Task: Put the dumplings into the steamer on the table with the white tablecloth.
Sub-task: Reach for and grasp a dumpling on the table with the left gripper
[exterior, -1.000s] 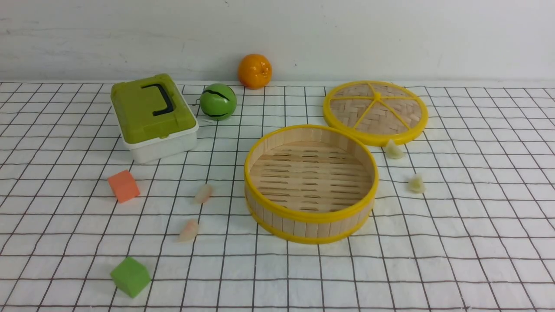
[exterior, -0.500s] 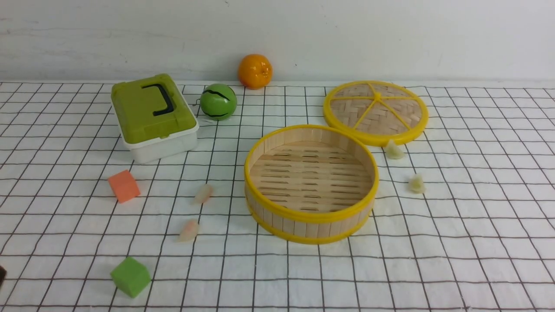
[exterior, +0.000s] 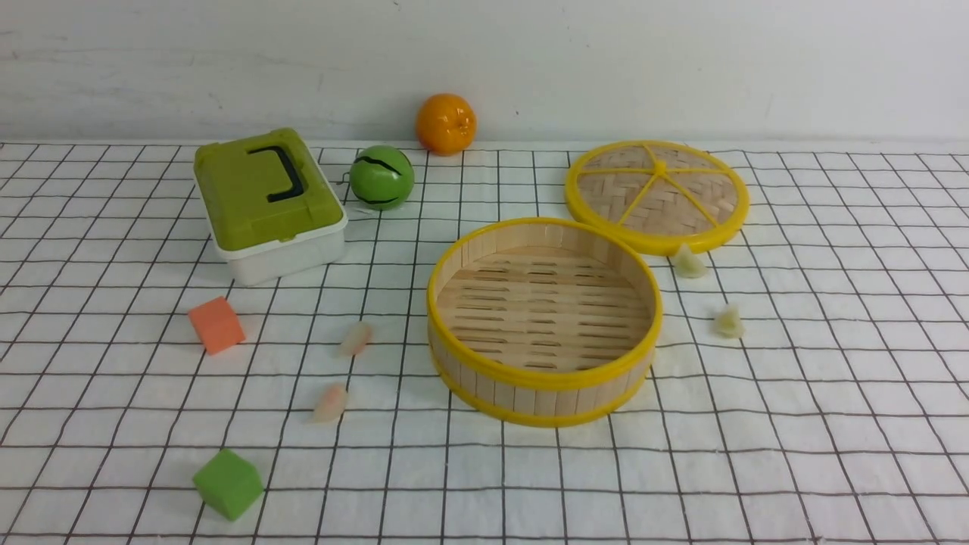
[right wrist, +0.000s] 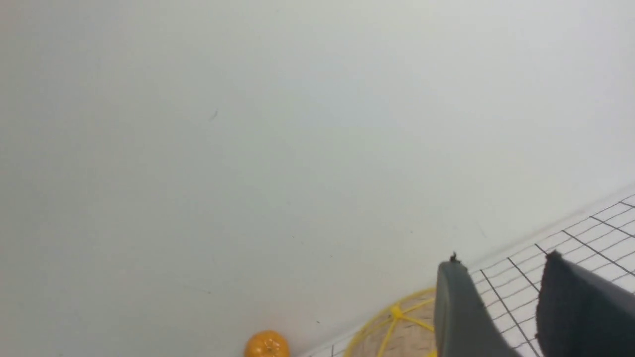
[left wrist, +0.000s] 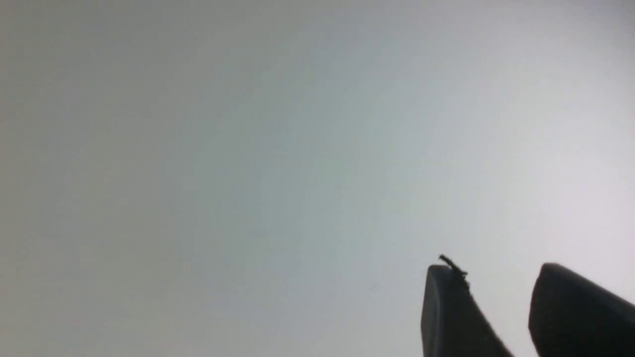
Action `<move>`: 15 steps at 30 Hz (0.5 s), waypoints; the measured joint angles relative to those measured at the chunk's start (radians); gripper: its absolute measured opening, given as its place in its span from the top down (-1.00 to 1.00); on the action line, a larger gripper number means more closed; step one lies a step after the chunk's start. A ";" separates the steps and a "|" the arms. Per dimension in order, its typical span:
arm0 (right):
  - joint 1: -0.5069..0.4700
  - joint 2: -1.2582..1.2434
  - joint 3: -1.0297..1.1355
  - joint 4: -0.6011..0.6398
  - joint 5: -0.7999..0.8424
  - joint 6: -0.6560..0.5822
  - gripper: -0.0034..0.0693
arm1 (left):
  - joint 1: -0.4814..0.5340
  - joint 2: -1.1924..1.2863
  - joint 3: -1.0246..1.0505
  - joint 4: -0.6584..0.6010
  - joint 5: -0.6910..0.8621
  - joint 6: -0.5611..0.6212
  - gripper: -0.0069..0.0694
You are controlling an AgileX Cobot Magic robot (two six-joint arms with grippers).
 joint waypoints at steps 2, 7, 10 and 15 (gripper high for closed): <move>0.000 0.000 -0.012 0.000 -0.004 0.010 0.34 | 0.000 0.000 0.000 -0.002 -0.087 -0.097 0.20; 0.000 0.038 -0.106 -0.024 -0.008 0.000 0.79 | 0.000 0.000 -0.116 -0.063 0.002 -0.197 0.20; 0.000 0.134 -0.215 -0.073 -0.012 -0.088 0.95 | 0.000 0.074 -0.345 -0.094 0.317 -0.212 0.20; 0.000 0.282 -0.334 -0.130 0.028 -0.266 0.93 | 0.000 0.306 -0.580 -0.067 0.732 -0.180 0.20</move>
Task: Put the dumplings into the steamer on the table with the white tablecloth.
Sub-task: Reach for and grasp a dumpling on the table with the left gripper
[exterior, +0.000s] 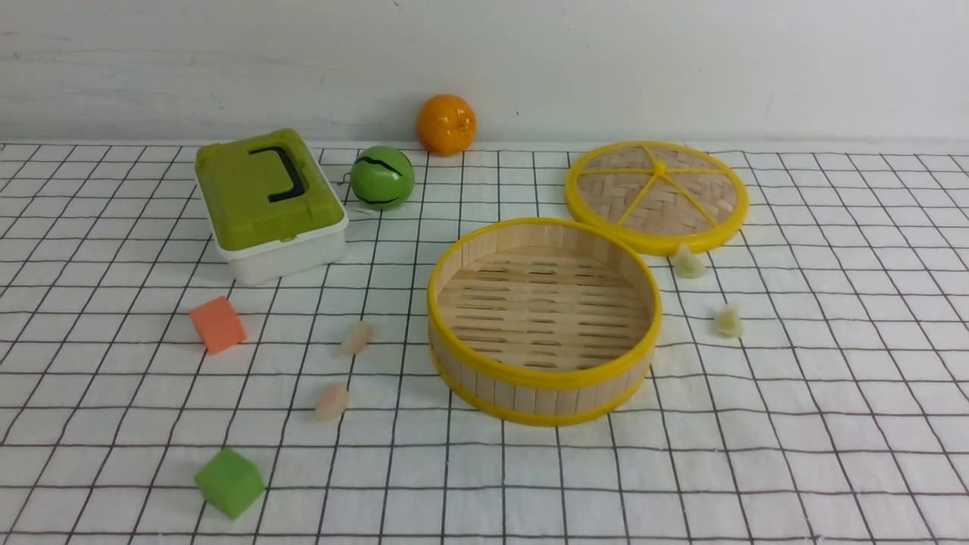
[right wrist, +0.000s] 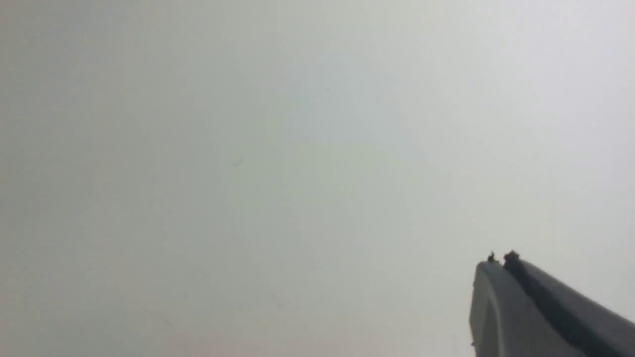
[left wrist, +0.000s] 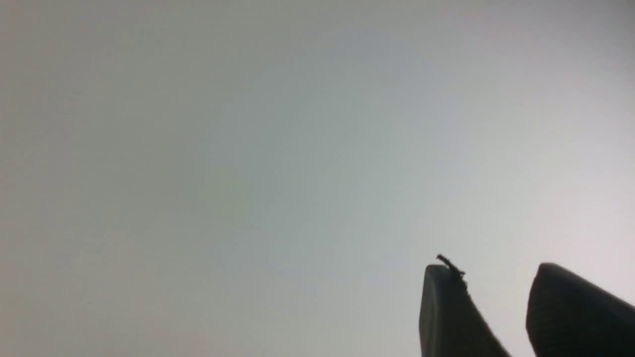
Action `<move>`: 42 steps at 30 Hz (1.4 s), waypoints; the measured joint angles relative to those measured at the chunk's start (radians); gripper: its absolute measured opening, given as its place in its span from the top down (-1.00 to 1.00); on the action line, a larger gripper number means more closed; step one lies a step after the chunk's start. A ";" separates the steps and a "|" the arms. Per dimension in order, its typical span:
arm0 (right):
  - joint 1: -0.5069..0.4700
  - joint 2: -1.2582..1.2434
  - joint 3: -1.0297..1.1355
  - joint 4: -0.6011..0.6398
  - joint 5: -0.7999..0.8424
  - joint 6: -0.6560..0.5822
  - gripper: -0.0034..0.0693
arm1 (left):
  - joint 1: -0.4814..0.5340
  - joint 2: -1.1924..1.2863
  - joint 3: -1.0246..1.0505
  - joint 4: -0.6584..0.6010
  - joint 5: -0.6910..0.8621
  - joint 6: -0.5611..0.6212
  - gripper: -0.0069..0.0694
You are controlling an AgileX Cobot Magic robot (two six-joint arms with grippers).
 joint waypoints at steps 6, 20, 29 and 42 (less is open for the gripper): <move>0.001 0.221 -0.074 -0.039 0.276 -0.275 0.93 | 0.000 0.323 -0.077 -0.001 0.299 -0.004 0.20; 0.030 0.500 -0.165 0.217 0.960 -0.350 0.92 | -0.171 0.982 -0.331 -0.301 0.707 0.199 0.67; 0.030 0.548 -0.169 0.353 0.848 -0.466 0.92 | -0.189 1.289 -0.574 -0.287 0.789 0.409 0.85; 0.030 0.549 -0.169 0.394 0.839 -0.474 0.91 | -0.189 1.578 -0.713 -0.186 0.759 0.509 -0.05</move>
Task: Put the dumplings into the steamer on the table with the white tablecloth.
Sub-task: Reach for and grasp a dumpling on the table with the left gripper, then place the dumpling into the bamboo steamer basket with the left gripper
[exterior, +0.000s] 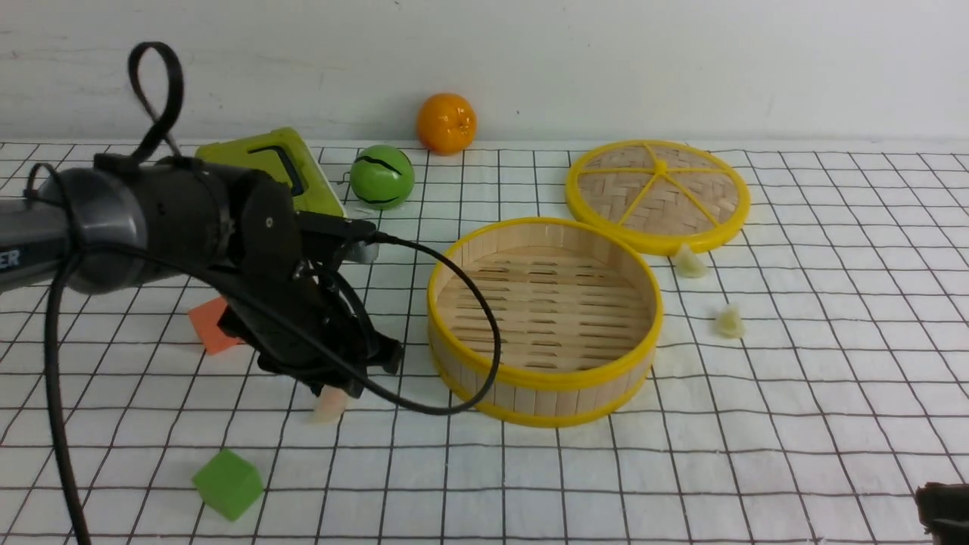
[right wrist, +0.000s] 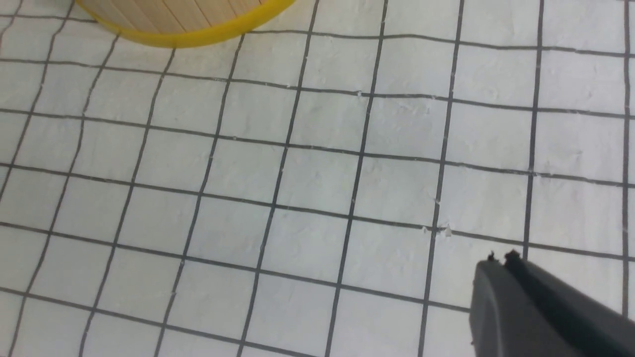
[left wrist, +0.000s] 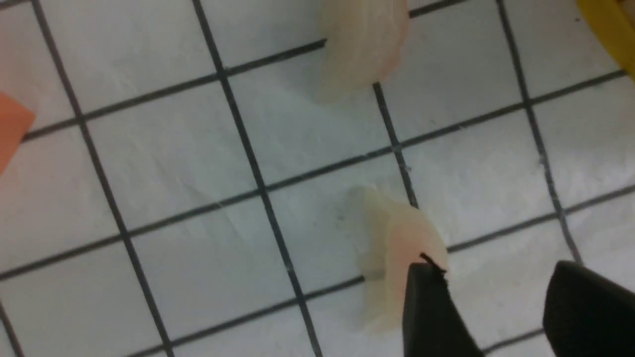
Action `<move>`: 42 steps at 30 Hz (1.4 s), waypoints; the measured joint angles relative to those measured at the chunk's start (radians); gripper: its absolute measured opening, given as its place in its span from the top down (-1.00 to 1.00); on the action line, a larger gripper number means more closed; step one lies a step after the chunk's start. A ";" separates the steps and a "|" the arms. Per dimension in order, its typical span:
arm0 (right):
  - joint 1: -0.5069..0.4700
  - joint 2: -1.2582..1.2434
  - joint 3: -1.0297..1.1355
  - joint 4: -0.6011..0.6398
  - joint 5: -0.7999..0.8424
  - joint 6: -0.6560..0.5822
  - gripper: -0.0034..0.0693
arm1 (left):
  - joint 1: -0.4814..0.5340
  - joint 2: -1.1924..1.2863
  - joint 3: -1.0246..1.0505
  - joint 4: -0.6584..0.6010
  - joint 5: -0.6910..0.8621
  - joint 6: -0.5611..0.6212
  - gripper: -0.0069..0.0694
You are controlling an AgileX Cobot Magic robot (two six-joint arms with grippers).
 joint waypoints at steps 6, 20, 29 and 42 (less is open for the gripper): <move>0.000 0.000 0.000 0.006 -0.001 0.000 0.89 | -0.001 0.072 -0.002 0.062 -0.023 0.000 -0.02; 0.000 0.000 0.000 0.015 -0.012 0.000 0.86 | -0.001 -0.006 -0.230 -0.074 0.104 -0.143 0.35; 0.000 0.000 0.000 0.026 -0.015 0.000 0.85 | -0.103 0.124 -0.568 -0.221 0.089 -0.128 0.35; 0.000 0.000 0.011 0.026 -0.041 -0.002 0.85 | -0.144 0.411 -0.748 -0.006 0.127 -0.366 0.32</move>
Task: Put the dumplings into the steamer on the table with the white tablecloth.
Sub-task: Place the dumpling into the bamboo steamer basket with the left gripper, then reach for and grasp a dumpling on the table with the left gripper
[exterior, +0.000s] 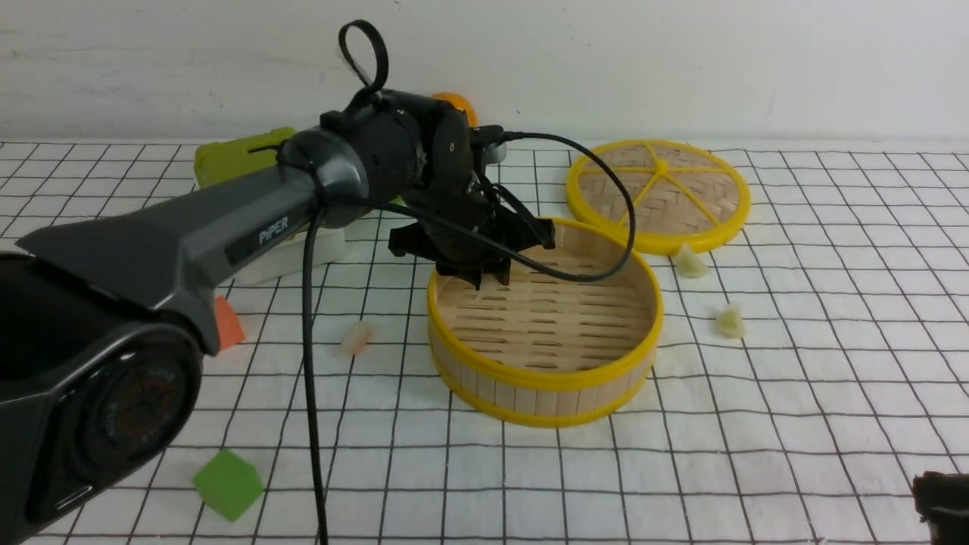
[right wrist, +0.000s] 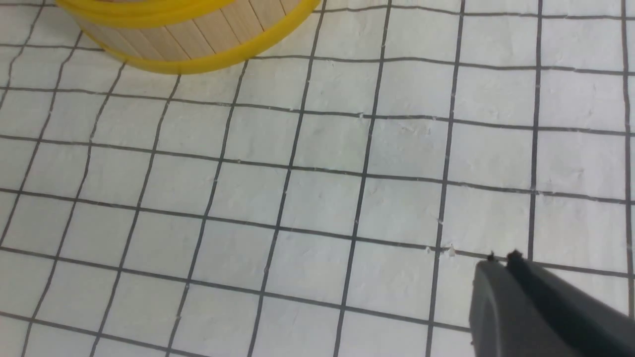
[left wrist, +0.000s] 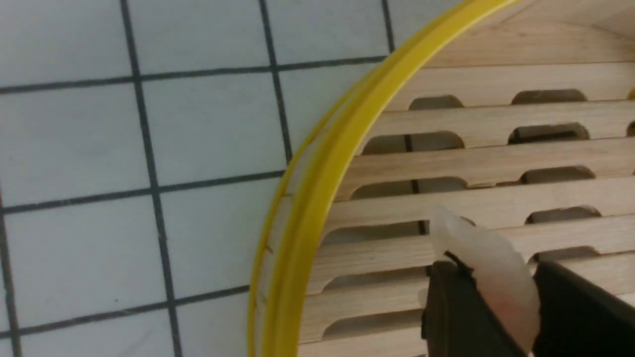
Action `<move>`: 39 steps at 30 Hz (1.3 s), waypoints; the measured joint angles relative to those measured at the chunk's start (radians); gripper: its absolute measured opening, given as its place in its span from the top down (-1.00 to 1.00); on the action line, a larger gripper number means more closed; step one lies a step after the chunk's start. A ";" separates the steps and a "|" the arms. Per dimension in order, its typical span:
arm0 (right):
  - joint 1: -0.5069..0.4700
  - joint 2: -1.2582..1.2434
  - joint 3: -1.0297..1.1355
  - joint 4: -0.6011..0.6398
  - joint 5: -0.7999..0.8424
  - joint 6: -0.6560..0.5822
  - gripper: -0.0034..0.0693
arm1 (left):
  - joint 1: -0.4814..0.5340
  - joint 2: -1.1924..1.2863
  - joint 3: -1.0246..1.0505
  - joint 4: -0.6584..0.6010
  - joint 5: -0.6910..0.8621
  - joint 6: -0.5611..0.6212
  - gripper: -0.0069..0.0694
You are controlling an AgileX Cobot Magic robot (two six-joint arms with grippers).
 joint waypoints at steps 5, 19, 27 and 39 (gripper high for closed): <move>0.000 0.000 0.003 0.000 -0.001 -0.001 0.84 | -0.001 0.001 -0.003 -0.018 0.013 -0.016 -0.02; 0.000 0.000 0.003 0.023 -0.001 -0.001 0.82 | 0.001 -0.127 -0.197 0.216 0.398 0.076 -0.29; 0.000 0.000 0.003 0.038 0.007 -0.001 0.80 | 0.123 -0.137 -0.051 0.188 0.433 0.120 -0.30; 0.000 0.000 0.003 0.048 0.018 -0.001 0.79 | 0.144 -0.120 0.131 0.139 0.228 0.187 -0.30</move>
